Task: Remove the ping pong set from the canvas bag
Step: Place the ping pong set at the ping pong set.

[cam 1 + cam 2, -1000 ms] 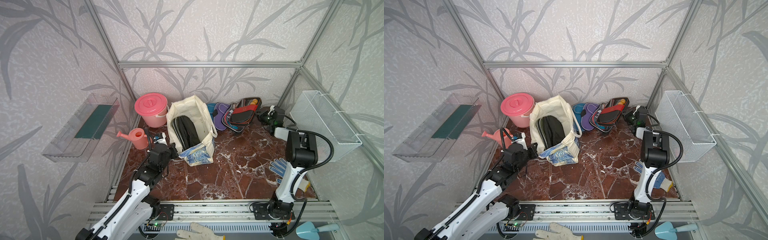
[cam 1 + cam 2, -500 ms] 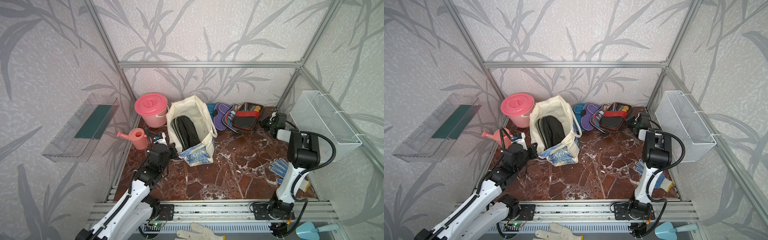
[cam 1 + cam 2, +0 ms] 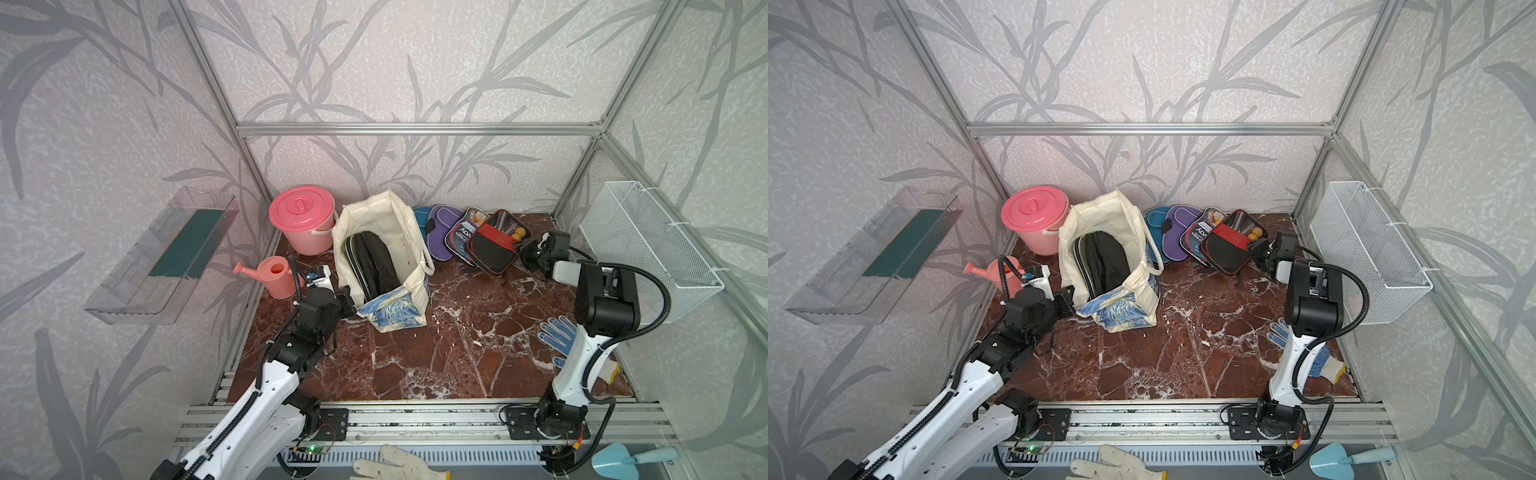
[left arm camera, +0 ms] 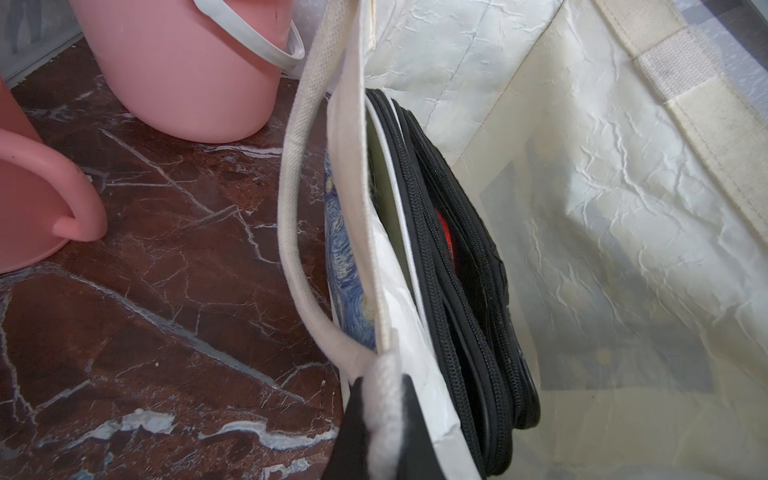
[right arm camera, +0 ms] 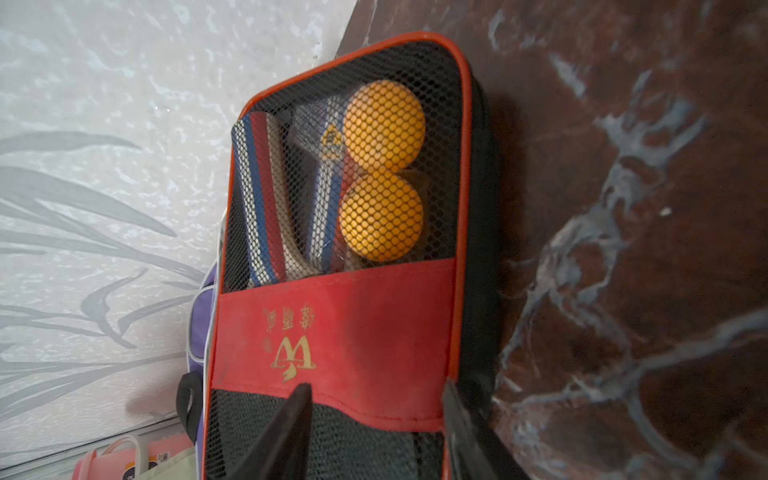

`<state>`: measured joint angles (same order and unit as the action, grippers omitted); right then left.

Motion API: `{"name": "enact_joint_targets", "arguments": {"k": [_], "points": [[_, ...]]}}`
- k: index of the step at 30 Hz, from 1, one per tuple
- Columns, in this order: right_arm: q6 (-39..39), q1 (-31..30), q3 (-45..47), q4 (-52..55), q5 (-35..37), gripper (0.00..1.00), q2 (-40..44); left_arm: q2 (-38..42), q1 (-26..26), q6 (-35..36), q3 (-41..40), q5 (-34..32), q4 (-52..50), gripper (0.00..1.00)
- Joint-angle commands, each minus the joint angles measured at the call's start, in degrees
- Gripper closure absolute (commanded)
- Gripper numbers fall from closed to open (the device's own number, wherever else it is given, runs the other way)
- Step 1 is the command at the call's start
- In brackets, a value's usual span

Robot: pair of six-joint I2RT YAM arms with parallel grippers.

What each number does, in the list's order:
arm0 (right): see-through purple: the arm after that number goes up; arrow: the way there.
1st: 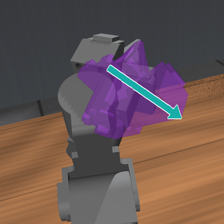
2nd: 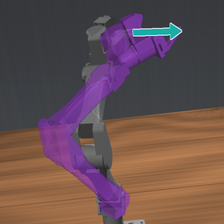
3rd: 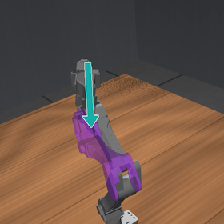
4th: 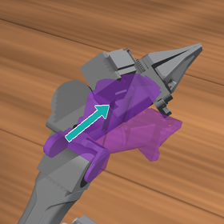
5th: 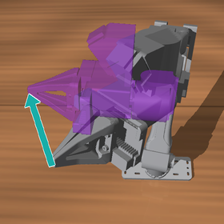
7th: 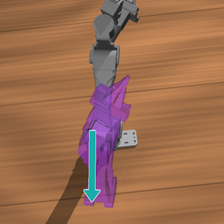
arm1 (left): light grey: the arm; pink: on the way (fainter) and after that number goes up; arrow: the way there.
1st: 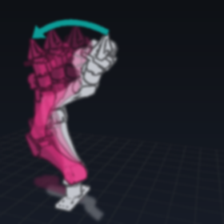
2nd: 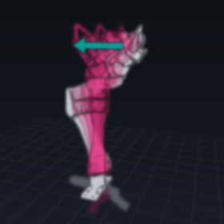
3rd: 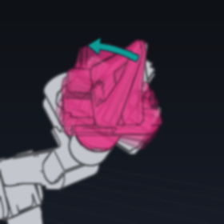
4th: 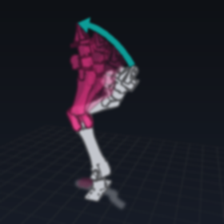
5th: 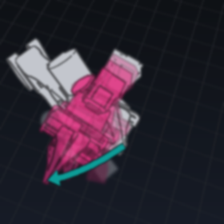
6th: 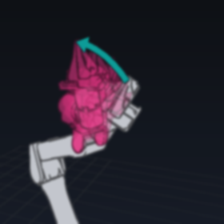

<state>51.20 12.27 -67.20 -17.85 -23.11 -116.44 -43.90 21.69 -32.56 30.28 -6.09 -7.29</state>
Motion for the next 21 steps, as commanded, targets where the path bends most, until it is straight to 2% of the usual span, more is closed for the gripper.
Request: {"name": "enact_joint_targets", "arguments": {"k": [1,5,11,16,21], "points": [[-0.8,-0.2,1.3,0.2,0.8,0.27,1.3,0.7,-0.1,0.2,0.2,0.1,-0.5,1.0],[-1.5,-0.3,2.0,0.7,1.1,0.11,2.8,0.6,-0.1,0.3,0.3,0.2,-0.4,1.0],[-1.6,-0.5,4.6,-0.4,0.7,0.0,6.1,0.7,-0.1,0.1,0.4,0.4,-0.5,1.0],[-2.3,-2.9,6.7,-0.1,-0.2,0.01,11.4,0.9,-0.1,-0.1,0.7,0.6,-0.9,1.0],[-8.2,-10.7,3.8,8.1,1.9,0.01,18.3,1.0,-0.1,-0.6,1.8,0.6,-2.0,1.0]]}}
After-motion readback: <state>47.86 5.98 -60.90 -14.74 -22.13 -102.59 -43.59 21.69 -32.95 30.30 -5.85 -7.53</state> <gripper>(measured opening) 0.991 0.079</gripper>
